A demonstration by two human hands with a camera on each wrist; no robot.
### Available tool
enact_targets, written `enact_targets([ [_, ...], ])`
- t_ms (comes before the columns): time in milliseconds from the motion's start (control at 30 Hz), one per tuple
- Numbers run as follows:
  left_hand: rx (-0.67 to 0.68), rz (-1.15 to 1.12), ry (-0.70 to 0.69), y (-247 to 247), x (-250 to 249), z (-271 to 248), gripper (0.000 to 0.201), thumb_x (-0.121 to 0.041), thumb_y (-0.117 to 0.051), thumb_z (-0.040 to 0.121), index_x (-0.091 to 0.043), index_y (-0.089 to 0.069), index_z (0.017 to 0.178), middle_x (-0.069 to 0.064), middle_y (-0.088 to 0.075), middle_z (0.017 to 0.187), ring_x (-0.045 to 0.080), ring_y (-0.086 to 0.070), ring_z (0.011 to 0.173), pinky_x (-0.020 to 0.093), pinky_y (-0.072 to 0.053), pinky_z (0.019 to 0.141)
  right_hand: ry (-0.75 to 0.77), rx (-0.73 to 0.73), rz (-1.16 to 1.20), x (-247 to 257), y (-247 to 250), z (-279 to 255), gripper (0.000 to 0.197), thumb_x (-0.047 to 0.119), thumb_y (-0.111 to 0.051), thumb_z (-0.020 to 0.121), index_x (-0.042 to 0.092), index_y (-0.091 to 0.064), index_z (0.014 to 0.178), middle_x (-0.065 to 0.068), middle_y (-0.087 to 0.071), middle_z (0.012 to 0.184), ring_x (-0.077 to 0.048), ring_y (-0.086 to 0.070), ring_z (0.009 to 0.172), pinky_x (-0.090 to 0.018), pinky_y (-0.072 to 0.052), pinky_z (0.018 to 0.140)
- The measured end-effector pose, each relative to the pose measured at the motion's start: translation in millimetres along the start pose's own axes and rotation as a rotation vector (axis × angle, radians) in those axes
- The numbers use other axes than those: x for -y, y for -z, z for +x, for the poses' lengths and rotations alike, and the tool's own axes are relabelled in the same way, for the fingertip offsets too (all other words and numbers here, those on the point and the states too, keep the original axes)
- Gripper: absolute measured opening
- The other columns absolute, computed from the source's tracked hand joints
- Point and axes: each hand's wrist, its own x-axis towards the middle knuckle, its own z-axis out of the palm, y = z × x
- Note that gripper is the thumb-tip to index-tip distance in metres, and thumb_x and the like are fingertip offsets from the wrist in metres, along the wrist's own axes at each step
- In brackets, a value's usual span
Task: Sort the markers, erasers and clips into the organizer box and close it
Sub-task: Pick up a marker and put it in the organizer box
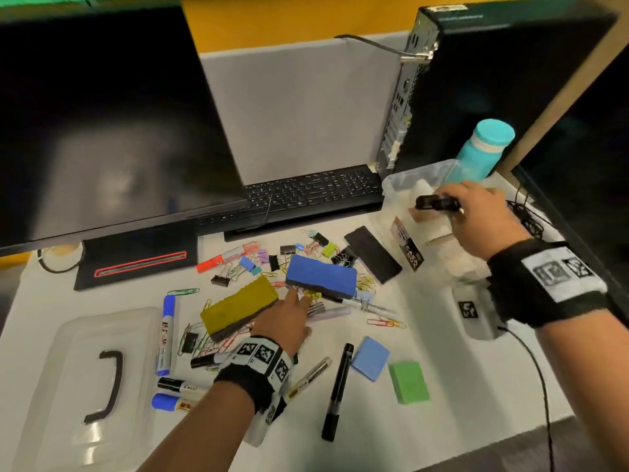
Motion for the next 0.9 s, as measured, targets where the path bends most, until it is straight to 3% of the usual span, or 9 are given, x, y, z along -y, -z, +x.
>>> enact_targets([
  [133,-0.027,0.017,0.012,-7,-2,5,0.038,-0.028,-0.053,0.092,-0.015,-0.042,0.126,0.006,-0.042,0.129,0.025,-0.055,0.107,0.036,-0.049,0.08,-0.099,0.261,-0.085,-24,-12,33,0.037,0.005,-0.047,0.091,0.028,-0.059,0.117,-0.007,-0.062,0.114,-0.025,-0.055,0.095,-0.035,-0.044,0.082],
  [267,0.015,0.022,0.039,-13,-3,8,0.032,-0.026,-0.048,0.094,-0.014,-0.044,0.123,0.007,-0.046,0.126,0.025,-0.051,0.112,0.037,-0.049,0.085,-0.105,0.376,-0.176,-34,-27,55,0.046,0.009,-0.05,0.091,0.03,-0.054,0.131,-0.006,-0.062,0.121,-0.026,-0.059,0.105,-0.036,-0.048,0.092],
  [400,0.015,0.01,0.031,-15,-1,5,0.029,-0.026,-0.043,0.096,-0.014,-0.043,0.121,0.006,-0.047,0.124,0.023,-0.046,0.115,0.036,-0.048,0.088,-0.152,0.449,-0.132,-37,-26,61,0.041,0.033,-0.062,0.087,0.043,-0.055,0.127,0.003,-0.054,0.125,-0.028,-0.054,0.114,-0.037,-0.041,0.102],
  [467,0.028,0.024,0.022,-14,2,1,0.029,-0.026,-0.042,0.097,-0.014,-0.042,0.122,0.006,-0.046,0.125,0.023,-0.043,0.118,0.035,-0.046,0.092,-0.134,0.484,-0.104,-38,-21,60,0.043,0.022,-0.063,0.087,0.041,-0.056,0.125,0.004,-0.052,0.127,-0.026,-0.051,0.119,-0.035,-0.038,0.103],
  [533,0.046,0.097,-0.011,-13,6,-5,0.028,-0.025,-0.041,0.096,-0.014,-0.043,0.122,0.005,-0.047,0.126,0.023,-0.04,0.119,0.034,-0.041,0.099,-0.117,0.438,-0.097,-41,-13,53,0.048,0.007,-0.055,0.089,0.038,-0.056,0.125,0.0,-0.052,0.134,-0.025,-0.05,0.121,-0.037,-0.039,0.103],
  [633,-0.011,0.137,-0.05,-5,10,-15,0.028,-0.029,-0.03,0.1,-0.017,-0.047,0.119,0.002,-0.052,0.119,0.022,-0.041,0.114,0.032,-0.035,0.099,-0.1,0.231,0.033,-55,-5,34,0.042,0.008,-0.05,0.091,0.037,-0.058,0.12,-0.001,-0.055,0.131,-0.024,-0.052,0.117,-0.04,-0.043,0.1],
  [733,-0.24,0.015,-0.076,14,2,-23,0.03,-0.031,-0.025,0.101,-0.02,-0.053,0.105,-0.003,-0.058,0.101,0.017,-0.047,0.091,0.027,-0.043,0.082,-0.039,-0.019,0.079,-75,-15,6,0.033,0.011,-0.049,0.091,0.021,-0.058,0.122,-0.007,-0.054,0.129,-0.027,-0.051,0.118,-0.04,-0.04,0.1],
  [833,-0.149,-0.175,-0.027,39,-15,-27,0.022,-0.03,-0.026,0.101,-0.019,-0.042,0.11,-0.003,-0.044,0.1,0.012,-0.043,0.072,0.024,-0.037,0.068,-0.116,-0.196,0.07,-97,-42,-14,0.04,0.016,-0.051,0.091,0.011,-0.051,0.131,-0.011,-0.043,0.14,-0.03,-0.038,0.131,-0.044,-0.032,0.109],
  [900,-0.168,-0.187,-0.038,61,-30,-22,0.019,-0.03,-0.026,0.101,-0.019,-0.039,0.11,-0.004,-0.039,0.097,0.009,-0.04,0.062,0.024,-0.034,0.059,-0.169,-0.237,0.043,-107,-60,-19,0.047,0.019,-0.049,0.092,0.007,-0.043,0.137,-0.013,-0.035,0.148,-0.032,-0.029,0.138,-0.047,-0.025,0.114],
])
